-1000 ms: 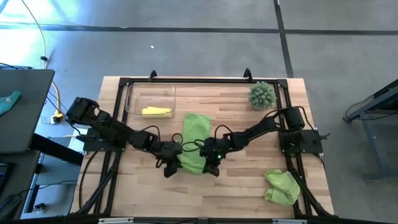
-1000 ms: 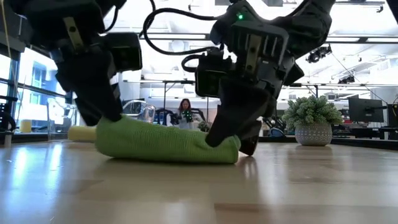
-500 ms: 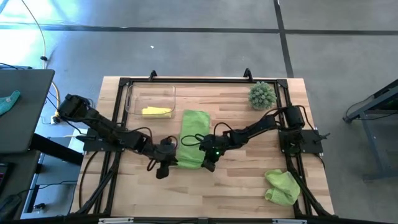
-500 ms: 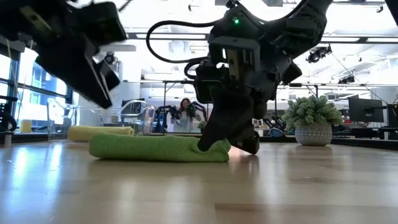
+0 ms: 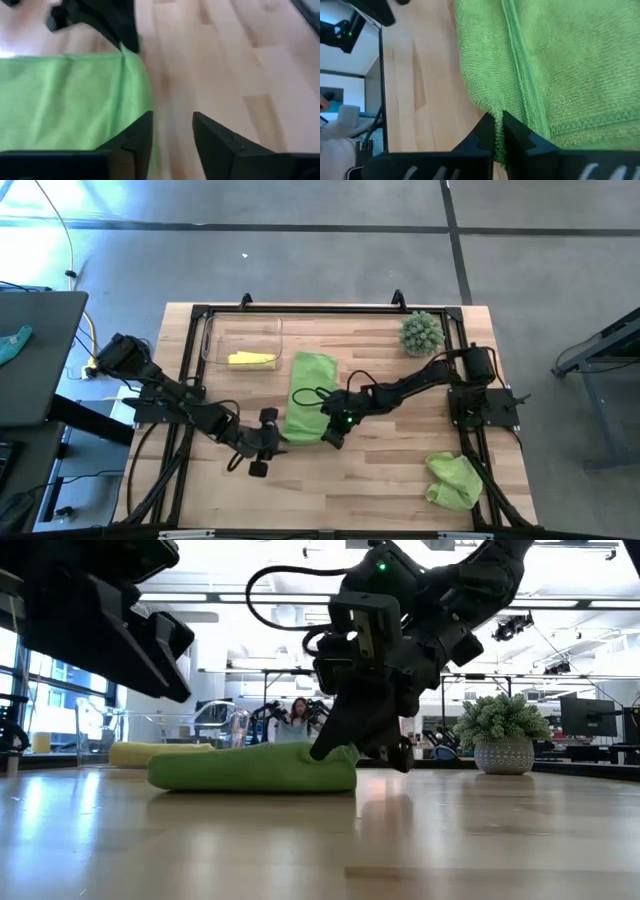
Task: Roll microfiber towels into tight, uniform cylinder then place into a basket
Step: Roll the green microfiber cloth
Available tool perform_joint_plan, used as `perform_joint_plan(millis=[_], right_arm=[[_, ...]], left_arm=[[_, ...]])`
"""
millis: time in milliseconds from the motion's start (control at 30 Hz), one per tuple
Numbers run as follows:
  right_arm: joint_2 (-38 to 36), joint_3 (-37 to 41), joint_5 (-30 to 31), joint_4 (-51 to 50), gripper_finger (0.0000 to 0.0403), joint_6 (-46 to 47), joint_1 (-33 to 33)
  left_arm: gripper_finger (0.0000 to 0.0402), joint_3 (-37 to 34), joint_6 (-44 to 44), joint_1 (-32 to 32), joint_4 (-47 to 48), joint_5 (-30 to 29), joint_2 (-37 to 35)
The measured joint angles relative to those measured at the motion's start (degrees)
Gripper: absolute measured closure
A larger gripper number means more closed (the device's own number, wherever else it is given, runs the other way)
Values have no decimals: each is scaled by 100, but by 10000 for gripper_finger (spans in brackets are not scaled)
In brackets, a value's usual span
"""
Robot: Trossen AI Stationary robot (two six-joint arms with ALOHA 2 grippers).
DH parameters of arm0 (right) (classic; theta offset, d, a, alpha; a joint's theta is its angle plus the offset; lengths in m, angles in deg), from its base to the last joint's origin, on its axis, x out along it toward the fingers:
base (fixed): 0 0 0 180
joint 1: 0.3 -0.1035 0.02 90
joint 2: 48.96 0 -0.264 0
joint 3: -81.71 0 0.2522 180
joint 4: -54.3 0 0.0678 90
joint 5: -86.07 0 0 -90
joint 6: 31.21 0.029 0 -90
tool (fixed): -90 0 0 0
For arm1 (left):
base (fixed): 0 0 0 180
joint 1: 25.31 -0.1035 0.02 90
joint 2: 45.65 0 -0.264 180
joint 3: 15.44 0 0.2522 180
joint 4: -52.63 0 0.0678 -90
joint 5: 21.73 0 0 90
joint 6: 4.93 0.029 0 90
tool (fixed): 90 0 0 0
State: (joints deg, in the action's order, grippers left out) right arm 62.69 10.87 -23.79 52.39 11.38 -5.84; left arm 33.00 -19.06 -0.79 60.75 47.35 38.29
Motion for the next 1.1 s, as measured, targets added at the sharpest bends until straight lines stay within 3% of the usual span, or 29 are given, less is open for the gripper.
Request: perform_joint_plan(millis=[133,300,400,567,1000,1100], right_arm=[[12,335,-86,444,399,180,85],[0,1082,-82,2311,399,886,118],[-23,1398,59,2764,400,1195,143],[-30,1475,340,2477,401,1399,142],[-49,1424,730,2029,402,1867,140],[-49,1269,740,1610,403,1893,140]], left_arm=[[239,2,235,-95,-171,-292,224],[221,2,239,-162,-248,-397,578],[221,2,243,-162,-422,-726,688],[224,2,750,-122,-795,-1107,704],[235,4,1120,-161,-1326,-765,1163],[240,5,1240,-162,-1475,-952,1448]])
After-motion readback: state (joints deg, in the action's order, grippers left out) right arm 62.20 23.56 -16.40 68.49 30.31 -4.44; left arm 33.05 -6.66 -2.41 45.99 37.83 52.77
